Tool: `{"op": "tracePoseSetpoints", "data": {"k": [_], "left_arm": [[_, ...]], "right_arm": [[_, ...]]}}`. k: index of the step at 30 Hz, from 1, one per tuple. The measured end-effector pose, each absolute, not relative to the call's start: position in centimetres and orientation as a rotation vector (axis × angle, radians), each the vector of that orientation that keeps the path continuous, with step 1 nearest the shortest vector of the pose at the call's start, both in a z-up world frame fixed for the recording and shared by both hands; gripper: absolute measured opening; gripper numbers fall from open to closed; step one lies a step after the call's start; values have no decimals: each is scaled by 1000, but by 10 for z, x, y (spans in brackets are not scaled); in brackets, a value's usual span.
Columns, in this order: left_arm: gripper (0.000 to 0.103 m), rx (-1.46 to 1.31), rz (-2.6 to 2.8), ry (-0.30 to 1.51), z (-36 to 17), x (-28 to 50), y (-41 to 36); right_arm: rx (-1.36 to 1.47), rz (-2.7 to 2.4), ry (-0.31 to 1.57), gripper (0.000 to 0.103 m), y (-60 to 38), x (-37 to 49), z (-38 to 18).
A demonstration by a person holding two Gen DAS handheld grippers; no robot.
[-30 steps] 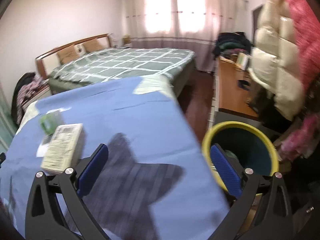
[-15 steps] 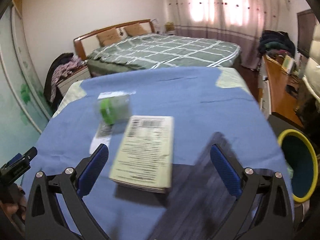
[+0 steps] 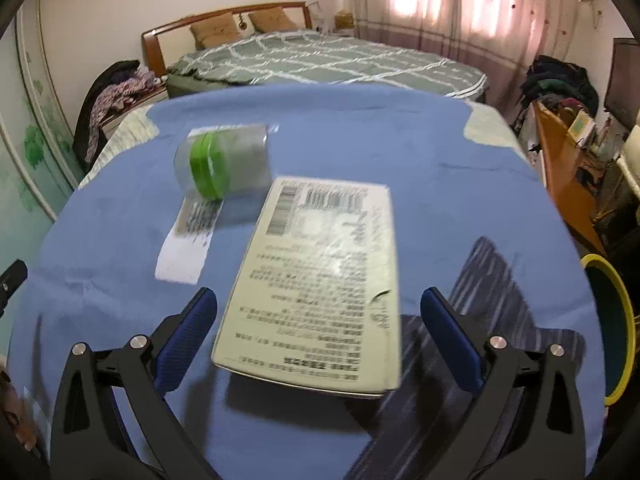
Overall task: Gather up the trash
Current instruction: 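Grasp the white printed carton with the right tool and lift it, then carry the white carton over the yellow bin and open the right tool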
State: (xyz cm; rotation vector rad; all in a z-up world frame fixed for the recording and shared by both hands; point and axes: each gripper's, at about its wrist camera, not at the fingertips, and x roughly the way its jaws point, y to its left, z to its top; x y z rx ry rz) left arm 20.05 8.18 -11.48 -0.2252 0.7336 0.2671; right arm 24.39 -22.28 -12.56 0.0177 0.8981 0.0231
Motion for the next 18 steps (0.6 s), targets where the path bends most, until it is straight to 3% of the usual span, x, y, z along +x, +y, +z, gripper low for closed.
{"op": "tracePoseSetpoints", "data": {"k": [2, 5, 18], "left_arm": [[96, -223, 272, 729, -114, 200, 81], [96, -223, 275, 726, -115, 199, 80], [96, -214, 273, 726, -115, 201, 77]], "right_arm": [[23, 23, 910, 96, -223, 245, -128], [52, 34, 913, 72, -227, 246, -129], [123, -12, 844, 68, -257, 225, -113]]}}
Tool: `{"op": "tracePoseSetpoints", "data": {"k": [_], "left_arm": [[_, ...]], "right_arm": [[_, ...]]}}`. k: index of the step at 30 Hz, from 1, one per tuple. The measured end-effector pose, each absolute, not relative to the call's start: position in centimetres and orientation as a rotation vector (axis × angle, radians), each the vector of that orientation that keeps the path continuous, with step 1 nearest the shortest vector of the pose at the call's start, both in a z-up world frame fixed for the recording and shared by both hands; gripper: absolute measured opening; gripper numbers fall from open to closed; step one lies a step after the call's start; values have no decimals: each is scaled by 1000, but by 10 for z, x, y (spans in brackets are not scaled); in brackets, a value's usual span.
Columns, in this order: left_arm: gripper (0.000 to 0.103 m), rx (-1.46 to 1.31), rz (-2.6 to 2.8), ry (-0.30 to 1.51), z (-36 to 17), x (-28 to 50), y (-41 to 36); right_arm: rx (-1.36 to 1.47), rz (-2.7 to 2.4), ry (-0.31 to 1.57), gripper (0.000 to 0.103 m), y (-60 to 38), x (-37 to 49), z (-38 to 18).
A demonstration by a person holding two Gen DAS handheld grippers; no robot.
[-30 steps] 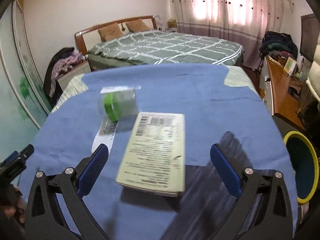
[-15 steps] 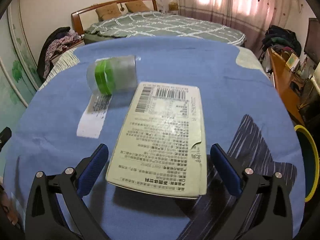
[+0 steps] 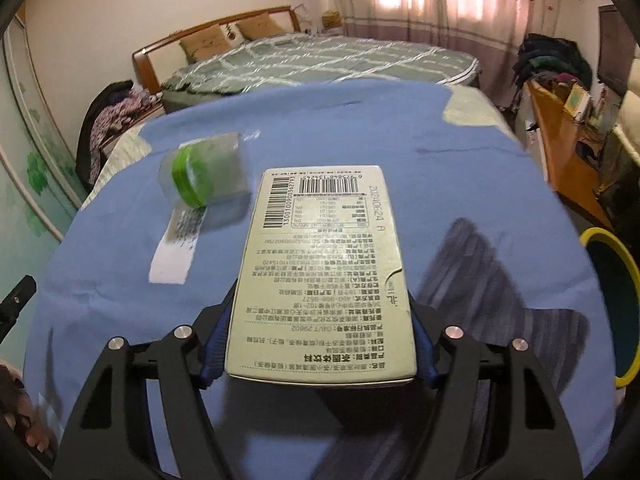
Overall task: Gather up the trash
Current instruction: 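Carry the white carton over the yellow bin and open the right tool, then grasp the clear jar with green lid using the left tool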
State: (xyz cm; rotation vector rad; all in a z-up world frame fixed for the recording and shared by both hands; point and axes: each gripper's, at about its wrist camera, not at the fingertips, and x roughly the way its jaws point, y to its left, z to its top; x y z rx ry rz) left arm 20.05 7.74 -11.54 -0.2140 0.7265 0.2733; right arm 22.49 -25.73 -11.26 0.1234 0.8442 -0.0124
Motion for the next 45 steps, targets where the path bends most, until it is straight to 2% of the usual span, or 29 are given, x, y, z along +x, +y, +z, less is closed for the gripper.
{"op": "tracePoseSetpoints", "data": {"k": [13, 24, 26, 35, 45], "left_arm": [[96, -209, 280, 731, -115, 199, 78], [96, -131, 307, 746, -115, 203, 66], [96, -122, 308, 752, -115, 205, 64], [96, -67, 268, 790, -118, 213, 42], [96, 15, 95, 796, -99, 236, -53]], "right_arm": [[260, -335, 714, 68, -399, 179, -89], [365, -677, 705, 71, -519, 154, -111], [400, -701, 711, 80, -526, 153, -115], [363, -697, 688, 86, -515, 153, -111], [361, -662, 672, 88, -513, 154, -109]]}}
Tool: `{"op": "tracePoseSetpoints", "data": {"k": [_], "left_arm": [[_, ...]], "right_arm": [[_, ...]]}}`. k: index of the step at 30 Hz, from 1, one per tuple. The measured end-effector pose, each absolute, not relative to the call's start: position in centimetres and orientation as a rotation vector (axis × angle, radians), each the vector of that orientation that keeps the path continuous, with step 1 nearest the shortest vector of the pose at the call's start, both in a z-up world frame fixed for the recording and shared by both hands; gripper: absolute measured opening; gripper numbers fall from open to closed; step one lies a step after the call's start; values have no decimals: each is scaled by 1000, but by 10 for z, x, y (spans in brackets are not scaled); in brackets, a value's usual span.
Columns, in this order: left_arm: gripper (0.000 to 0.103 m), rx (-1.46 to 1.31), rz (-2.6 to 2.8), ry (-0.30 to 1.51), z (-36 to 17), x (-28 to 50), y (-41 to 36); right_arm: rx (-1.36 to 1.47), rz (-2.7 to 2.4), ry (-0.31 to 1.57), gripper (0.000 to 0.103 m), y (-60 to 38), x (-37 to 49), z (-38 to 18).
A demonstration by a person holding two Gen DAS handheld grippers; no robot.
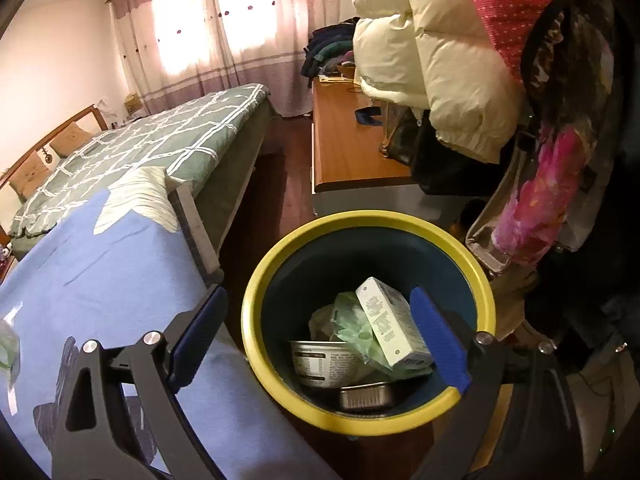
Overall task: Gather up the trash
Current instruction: 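Grasp the clear jar with green lid using the left tool, then carry the clear jar over the yellow bin and open the left tool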
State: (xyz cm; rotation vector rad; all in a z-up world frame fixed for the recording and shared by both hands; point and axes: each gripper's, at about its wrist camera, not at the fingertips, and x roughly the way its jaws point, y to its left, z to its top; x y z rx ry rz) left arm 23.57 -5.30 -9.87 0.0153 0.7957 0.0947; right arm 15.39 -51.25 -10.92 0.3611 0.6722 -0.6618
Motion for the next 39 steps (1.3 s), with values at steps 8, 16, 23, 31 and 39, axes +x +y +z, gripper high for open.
{"op": "tracePoseSetpoints", "data": {"k": [8, 16, 23, 31, 39], "left_arm": [[96, -12, 32, 836, -95, 281, -117], [96, -27, 69, 857, -106, 330, -138], [96, 6, 95, 864, -118, 351, -145], [71, 1, 50, 881, -128, 363, -144], [71, 27, -45, 871, -121, 341, -164]], "right_arm": [[384, -623, 668, 90, -513, 155, -109], [386, -604, 662, 90, -512, 155, -109], [390, -598, 661, 91, -512, 156, -109], [391, -599, 660, 91, -512, 156, -109], [367, -592, 648, 91, -509, 152, -106]]}}
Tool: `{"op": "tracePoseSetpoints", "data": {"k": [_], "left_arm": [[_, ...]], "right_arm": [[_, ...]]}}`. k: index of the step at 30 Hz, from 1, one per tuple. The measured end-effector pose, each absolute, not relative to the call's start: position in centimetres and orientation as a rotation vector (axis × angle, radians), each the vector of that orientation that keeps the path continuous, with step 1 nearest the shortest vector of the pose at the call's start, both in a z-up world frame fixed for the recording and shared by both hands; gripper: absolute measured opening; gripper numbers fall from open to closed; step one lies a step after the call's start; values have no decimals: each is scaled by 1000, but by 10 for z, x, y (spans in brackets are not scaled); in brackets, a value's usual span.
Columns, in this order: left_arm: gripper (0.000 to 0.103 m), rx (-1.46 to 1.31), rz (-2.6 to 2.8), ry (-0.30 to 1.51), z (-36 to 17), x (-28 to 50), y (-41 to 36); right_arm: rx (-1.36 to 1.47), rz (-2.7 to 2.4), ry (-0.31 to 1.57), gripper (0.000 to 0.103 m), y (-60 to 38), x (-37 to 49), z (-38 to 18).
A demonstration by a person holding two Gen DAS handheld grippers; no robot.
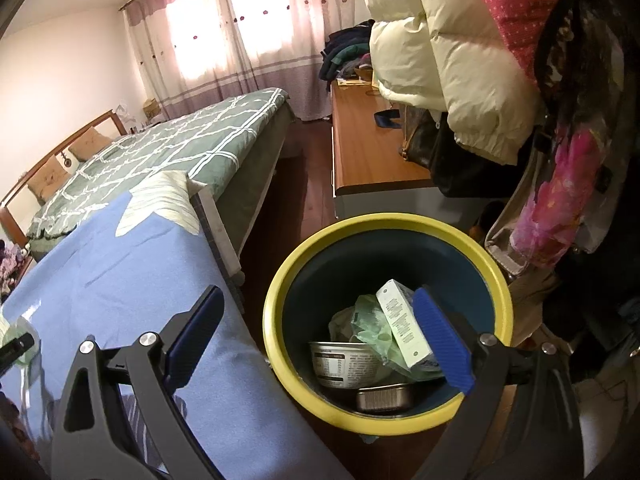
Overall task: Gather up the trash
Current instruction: 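Carry the clear jar over the yellow bin and open the left tool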
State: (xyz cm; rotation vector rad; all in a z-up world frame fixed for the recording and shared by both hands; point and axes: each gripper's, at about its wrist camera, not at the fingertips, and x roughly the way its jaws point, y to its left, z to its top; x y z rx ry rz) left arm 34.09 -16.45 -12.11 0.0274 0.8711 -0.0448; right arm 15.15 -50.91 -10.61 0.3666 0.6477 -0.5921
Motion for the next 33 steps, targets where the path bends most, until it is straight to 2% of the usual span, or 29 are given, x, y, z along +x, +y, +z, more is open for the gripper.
{"op": "tracePoseSetpoints", "data": {"k": [10, 24, 33], "left_arm": [[71, 105, -258, 838, -97, 289, -243], [71, 235, -613, 844, -81, 213, -414], [71, 318, -705, 888, -106, 198, -505]], "right_arm": [[327, -593, 646, 91, -529, 104, -103], [363, -691, 595, 91, -594, 27, -90], [391, -719, 561, 91, -610, -1, -84]]}}
